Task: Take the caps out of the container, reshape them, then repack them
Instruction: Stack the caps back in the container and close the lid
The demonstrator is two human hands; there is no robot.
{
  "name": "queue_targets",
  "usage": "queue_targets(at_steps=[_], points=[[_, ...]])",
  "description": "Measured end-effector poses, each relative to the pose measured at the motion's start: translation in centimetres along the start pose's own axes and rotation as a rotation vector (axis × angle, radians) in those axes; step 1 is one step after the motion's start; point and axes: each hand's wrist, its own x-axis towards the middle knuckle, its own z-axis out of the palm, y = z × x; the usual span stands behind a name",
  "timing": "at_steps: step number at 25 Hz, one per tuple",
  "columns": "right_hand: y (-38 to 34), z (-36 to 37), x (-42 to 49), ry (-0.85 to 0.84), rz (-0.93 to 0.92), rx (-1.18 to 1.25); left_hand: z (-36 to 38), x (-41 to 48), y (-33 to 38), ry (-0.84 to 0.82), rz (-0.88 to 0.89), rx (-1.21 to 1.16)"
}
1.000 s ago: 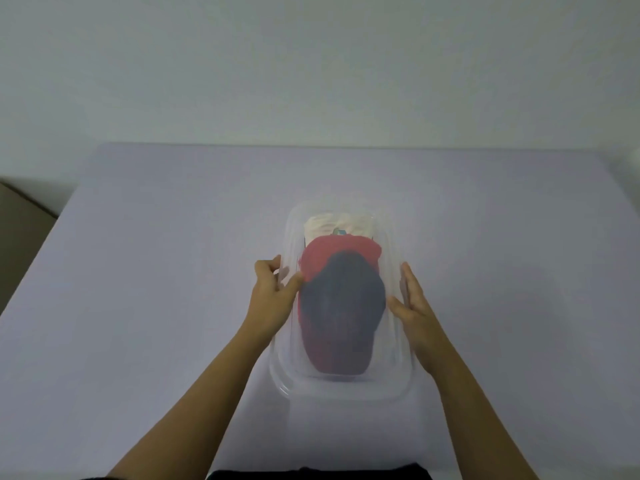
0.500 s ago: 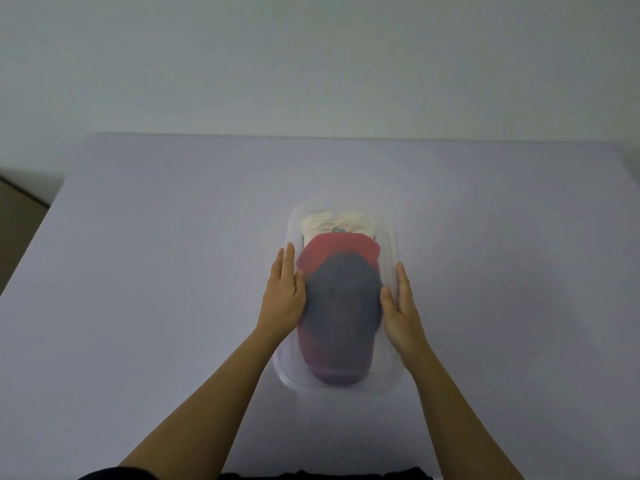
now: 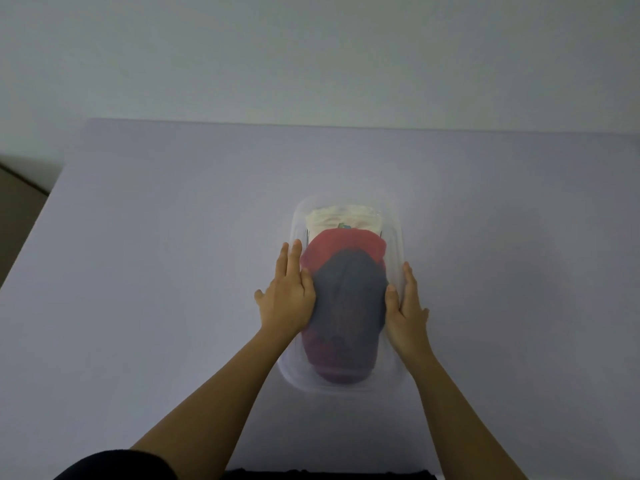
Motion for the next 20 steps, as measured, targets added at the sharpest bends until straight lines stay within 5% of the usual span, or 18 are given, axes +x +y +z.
queue_targets(at_steps=[7, 20], points=[[-0.7, -0.8, 1.4, 0.002, -0.067, 0.184, -0.6, 2.3, 0.5, -0.042, 0.103, -0.128], [-6.2, -5.6, 20.3, 0.009, -0.147, 0.138, 0.6, 19.1, 9.9, -0.002, 0.120, -0.126]])
